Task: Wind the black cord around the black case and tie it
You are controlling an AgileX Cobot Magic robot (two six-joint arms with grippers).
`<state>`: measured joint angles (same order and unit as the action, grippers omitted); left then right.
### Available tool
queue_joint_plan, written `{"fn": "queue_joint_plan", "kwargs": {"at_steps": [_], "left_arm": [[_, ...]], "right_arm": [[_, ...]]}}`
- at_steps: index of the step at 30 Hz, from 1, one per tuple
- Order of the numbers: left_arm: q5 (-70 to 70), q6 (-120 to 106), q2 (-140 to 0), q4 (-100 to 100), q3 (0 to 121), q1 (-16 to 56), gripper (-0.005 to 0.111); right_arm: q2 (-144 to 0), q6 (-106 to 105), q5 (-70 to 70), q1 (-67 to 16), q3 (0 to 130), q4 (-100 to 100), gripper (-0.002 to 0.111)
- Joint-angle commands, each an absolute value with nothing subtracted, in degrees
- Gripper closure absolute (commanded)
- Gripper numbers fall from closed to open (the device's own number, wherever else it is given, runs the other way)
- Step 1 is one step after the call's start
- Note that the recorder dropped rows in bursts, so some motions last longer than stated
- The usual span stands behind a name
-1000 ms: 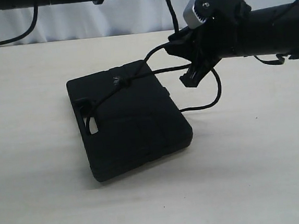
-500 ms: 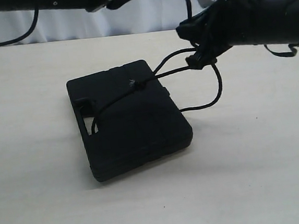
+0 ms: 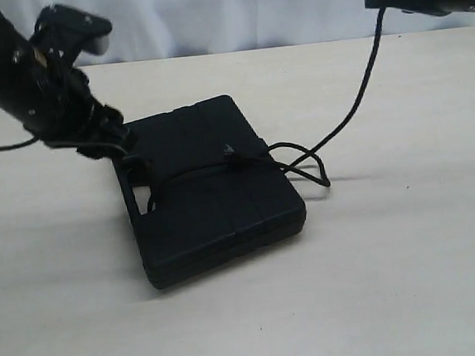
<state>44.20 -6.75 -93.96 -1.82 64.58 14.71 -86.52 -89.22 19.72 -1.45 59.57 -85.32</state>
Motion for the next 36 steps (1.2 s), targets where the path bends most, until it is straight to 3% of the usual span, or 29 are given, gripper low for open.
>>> {"fn": "queue_joint_plan", "kwargs": {"at_steps": [1,5,15,26,36], "left_arm": [[45.6,9.9,-97.1,4.2,61.4,14.6,0.051],[43.6,12.2,-100.8,-3.6,61.4,14.6,0.051],[23.3,18.9,-109.6,-3.7,61.4,14.6,0.052],[21.7,18.9,-113.6,-3.7,61.4,14.0,0.106],[25.0,16.0,-100.3,-3.7,61.4,7.0,0.107]], "right_arm": [[-88.2,-88.5,21.3,-1.4,59.8,-83.2,0.104],[-90.2,-86.9,24.1,-1.4,59.8,-79.8,0.104],[-91.1,-81.0,26.7,-1.5,59.8,-79.4,0.104],[-91.0,-64.6,27.6,7.8,62.0,-69.3,0.104],[-91.6,-64.1,27.7,24.2,62.6,-68.5,0.104]]}}
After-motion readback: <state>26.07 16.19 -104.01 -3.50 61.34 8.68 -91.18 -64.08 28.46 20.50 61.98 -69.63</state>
